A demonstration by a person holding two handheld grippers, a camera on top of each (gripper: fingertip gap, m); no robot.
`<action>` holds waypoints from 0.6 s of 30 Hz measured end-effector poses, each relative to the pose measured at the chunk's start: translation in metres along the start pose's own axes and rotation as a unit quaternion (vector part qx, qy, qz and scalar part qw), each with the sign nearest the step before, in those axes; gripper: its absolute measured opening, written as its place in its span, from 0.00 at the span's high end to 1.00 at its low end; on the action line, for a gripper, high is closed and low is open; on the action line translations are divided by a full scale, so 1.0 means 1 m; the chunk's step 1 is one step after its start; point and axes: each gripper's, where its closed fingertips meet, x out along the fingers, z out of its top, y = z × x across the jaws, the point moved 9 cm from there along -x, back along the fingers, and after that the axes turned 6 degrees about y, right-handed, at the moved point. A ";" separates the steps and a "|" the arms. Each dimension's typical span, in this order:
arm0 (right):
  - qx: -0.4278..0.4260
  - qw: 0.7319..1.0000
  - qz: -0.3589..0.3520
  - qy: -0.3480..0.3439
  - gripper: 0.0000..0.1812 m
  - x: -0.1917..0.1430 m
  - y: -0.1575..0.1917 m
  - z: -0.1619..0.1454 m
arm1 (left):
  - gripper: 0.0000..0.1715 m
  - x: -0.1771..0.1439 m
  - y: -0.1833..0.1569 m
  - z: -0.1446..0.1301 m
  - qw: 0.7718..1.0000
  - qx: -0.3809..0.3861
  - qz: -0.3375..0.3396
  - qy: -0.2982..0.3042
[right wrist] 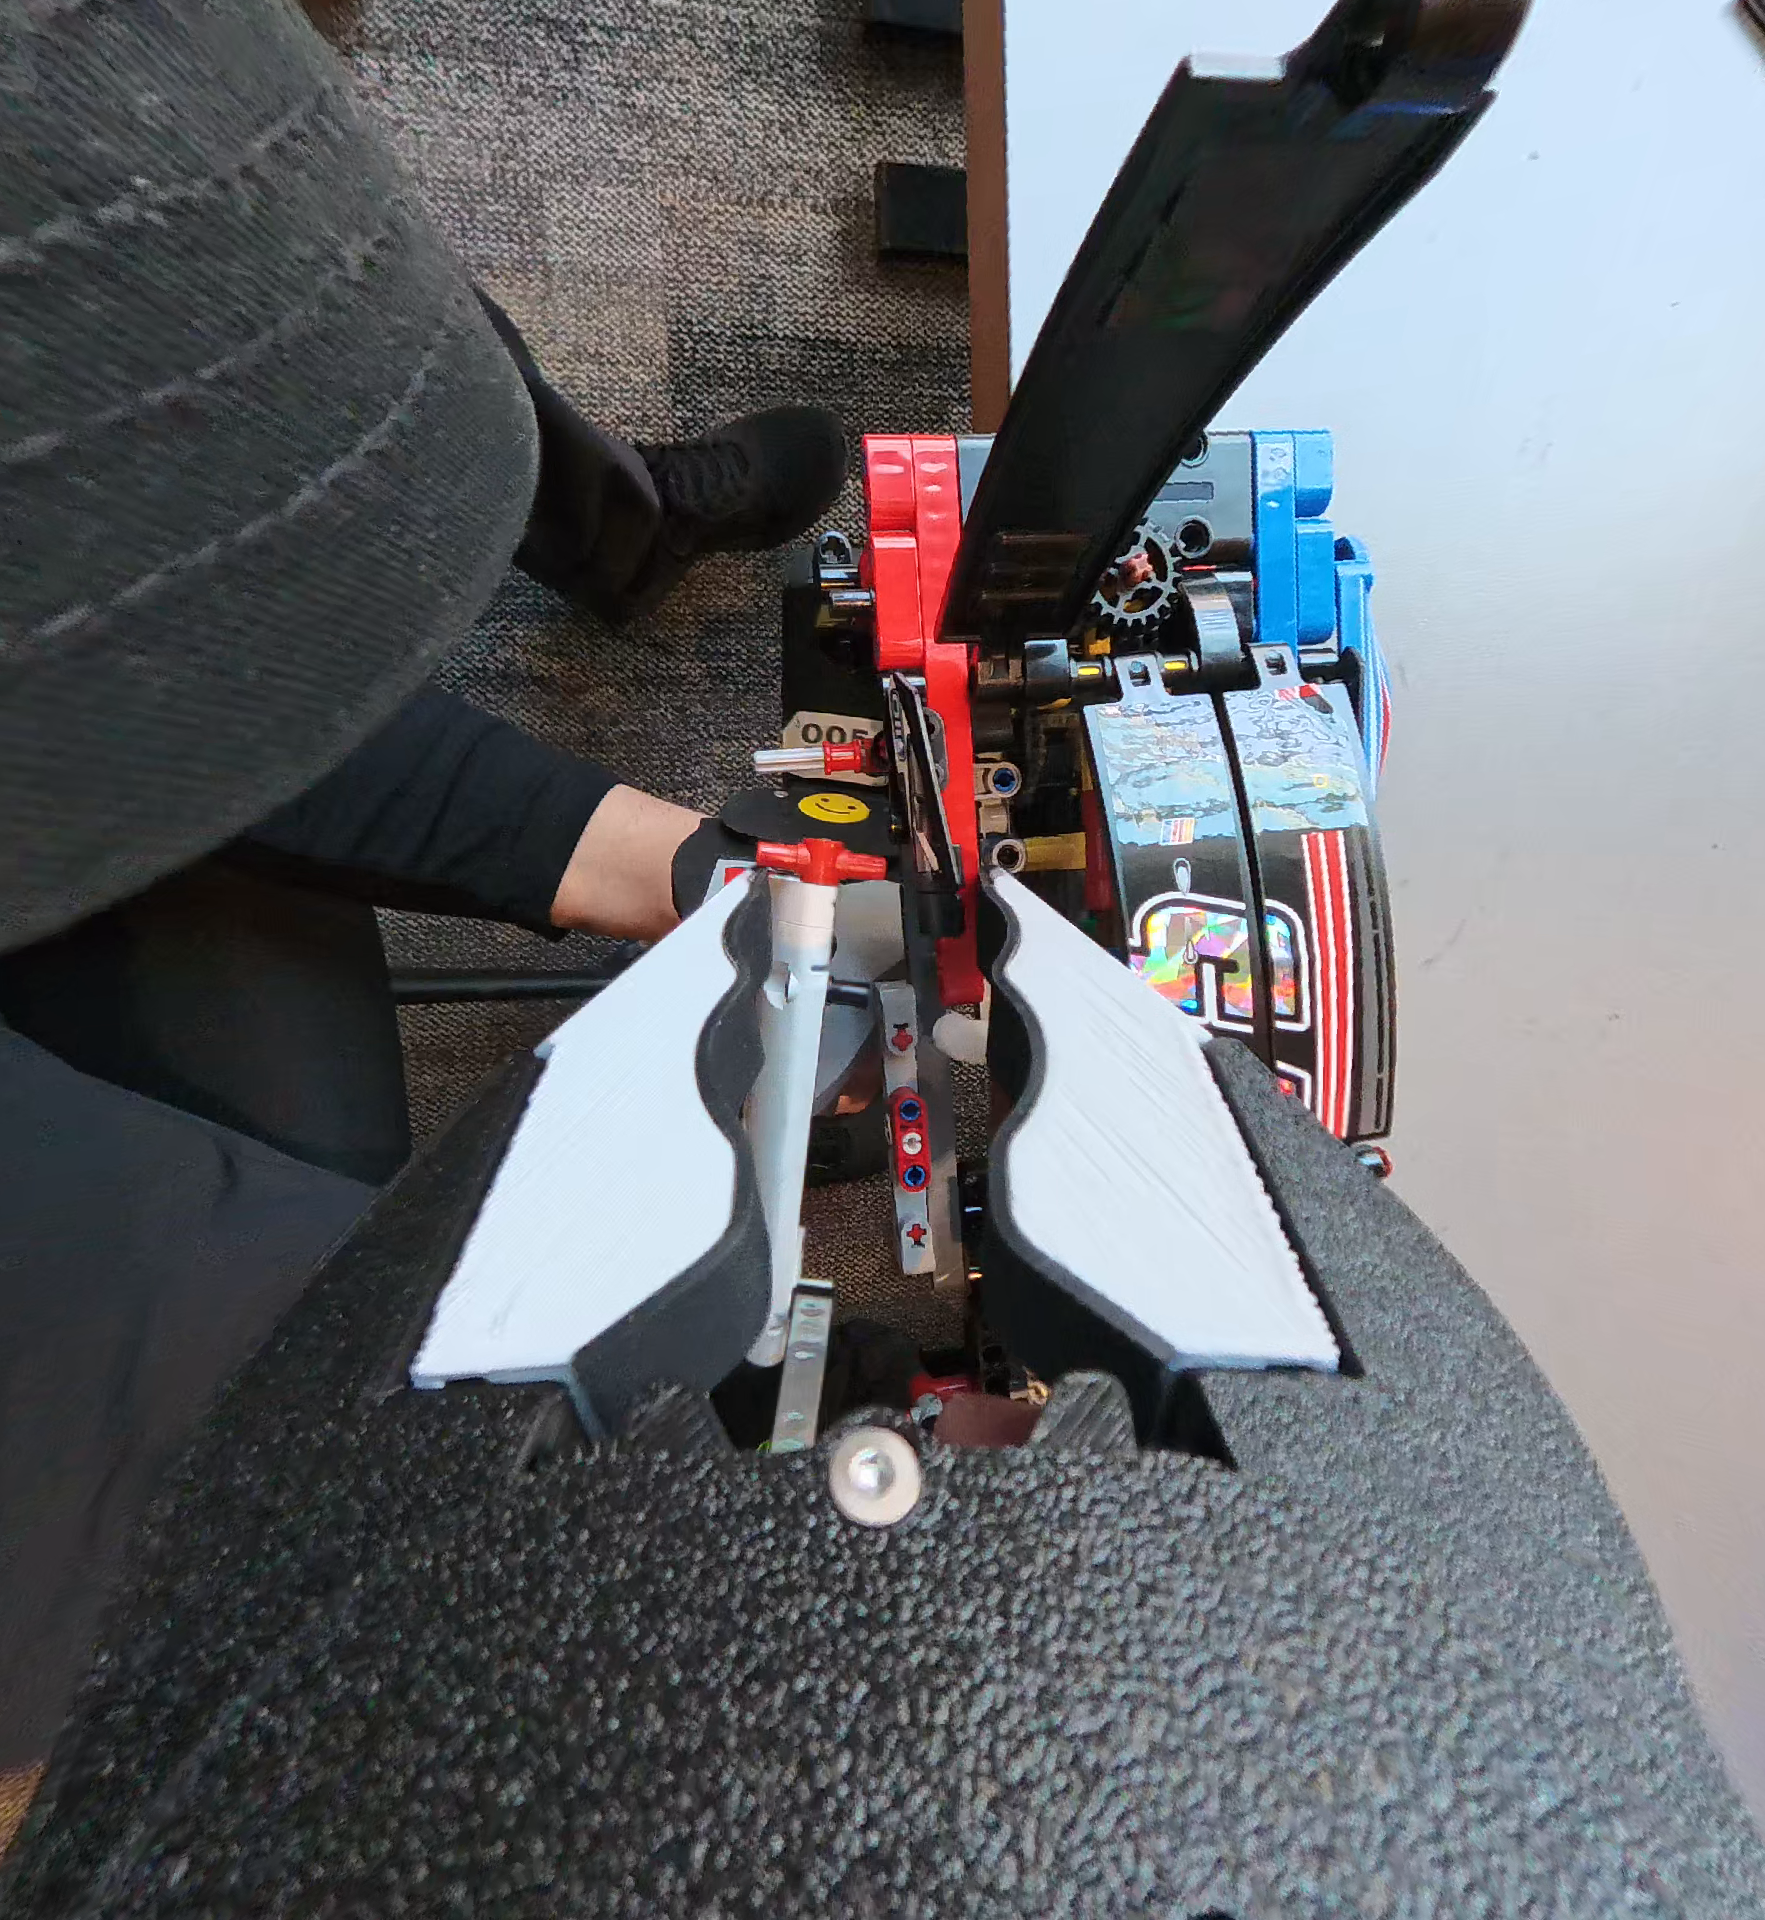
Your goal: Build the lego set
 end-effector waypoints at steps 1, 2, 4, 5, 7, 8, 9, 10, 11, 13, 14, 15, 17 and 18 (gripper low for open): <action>0.000 1.000 -0.001 0.001 0.80 0.000 -0.001 0.000 | 0.97 0.000 0.000 0.000 1.000 -0.001 0.000 0.000; -0.001 1.000 -0.002 0.004 0.80 0.000 -0.001 -0.001 | 0.97 0.001 0.000 -0.001 1.000 -0.001 0.000 0.001; -0.006 1.000 -0.006 0.014 0.79 -0.001 -0.001 -0.004 | 0.97 0.001 0.000 -0.001 1.000 -0.001 -0.003 0.001; -0.007 1.000 -0.012 0.017 0.79 -0.003 0.000 -0.006 | 0.97 0.000 0.001 -0.001 1.000 -0.001 -0.003 0.001; -0.006 0.999 -0.030 0.021 0.78 -0.010 0.001 -0.011 | 0.97 -0.002 0.001 -0.001 1.000 -0.002 -0.001 -0.002; -0.003 0.999 -0.034 0.013 0.78 -0.016 0.002 -0.013 | 0.97 -0.003 0.001 -0.001 1.000 -0.002 0.000 -0.003; 0.001 0.999 -0.032 0.002 0.78 -0.022 0.004 -0.015 | 0.97 -0.003 0.001 -0.001 1.000 -0.001 -0.002 -0.001; 0.005 1.000 -0.030 -0.007 0.78 -0.028 0.006 -0.017 | 0.97 -0.004 0.001 0.000 1.000 -0.001 -0.005 0.001; 0.008 0.999 -0.031 -0.015 0.79 -0.033 0.007 -0.020 | 0.97 -0.005 0.001 0.000 1.000 0.000 -0.008 0.001; 0.016 0.999 -0.024 -0.029 0.79 -0.038 0.013 -0.024 | 0.97 -0.005 -0.002 0.001 1.000 0.001 -0.013 0.001; 0.024 0.999 -0.011 -0.030 0.79 -0.037 0.017 -0.027 | 0.97 -0.004 -0.003 0.000 1.000 0.003 -0.016 0.002; 0.029 0.999 0.001 -0.023 0.81 -0.034 0.021 -0.030 | 0.97 -0.005 -0.004 0.001 1.000 0.003 -0.020 0.004; 0.021 1.000 0.009 -0.004 0.85 -0.025 0.028 -0.035 | 0.97 -0.004 -0.008 0.002 1.000 0.006 -0.027 0.009; 0.018 1.000 0.016 0.002 0.87 -0.020 0.031 -0.036 | 0.97 -0.003 -0.010 0.002 0.999 0.008 -0.029 0.009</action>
